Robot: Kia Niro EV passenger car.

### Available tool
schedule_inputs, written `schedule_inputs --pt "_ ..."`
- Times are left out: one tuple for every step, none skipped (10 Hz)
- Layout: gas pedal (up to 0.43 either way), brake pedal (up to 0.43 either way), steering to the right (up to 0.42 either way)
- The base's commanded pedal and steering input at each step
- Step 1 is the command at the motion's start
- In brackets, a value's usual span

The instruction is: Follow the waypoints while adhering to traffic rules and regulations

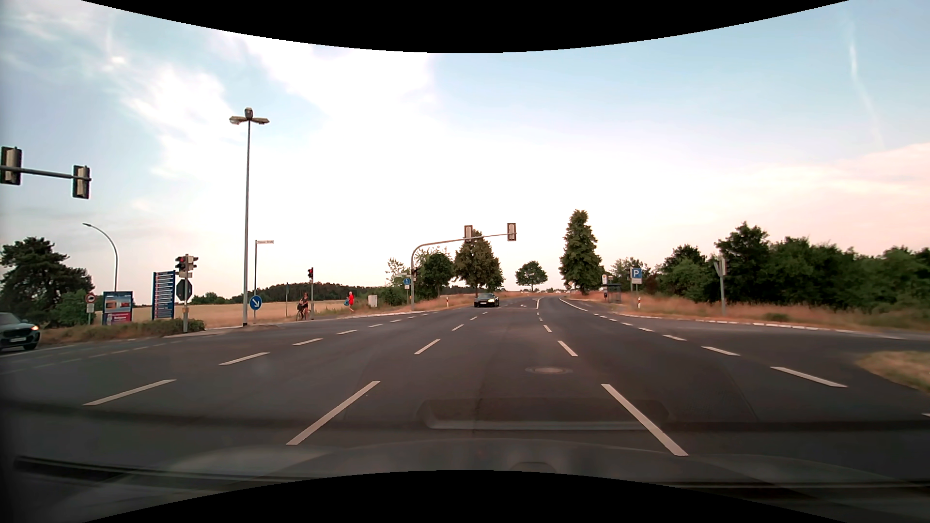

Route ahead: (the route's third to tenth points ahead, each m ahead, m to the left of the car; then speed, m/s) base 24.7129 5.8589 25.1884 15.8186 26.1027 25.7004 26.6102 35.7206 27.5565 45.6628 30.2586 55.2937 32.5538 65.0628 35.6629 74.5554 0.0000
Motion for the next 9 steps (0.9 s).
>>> schedule_inputs --pt "0.0 0.311 -0.002" --pt "0.0 0.311 -0.002" --pt "0.0 0.311 -0.001" --pt "0.0 0.311 -0.001" --pt "0.0 0.311 -0.002" --pt "0.0 0.311 -0.001" --pt "0.0 0.311 -0.001" --pt "0.0 0.311 -0.002" --pt "0.0 0.311 -0.002"
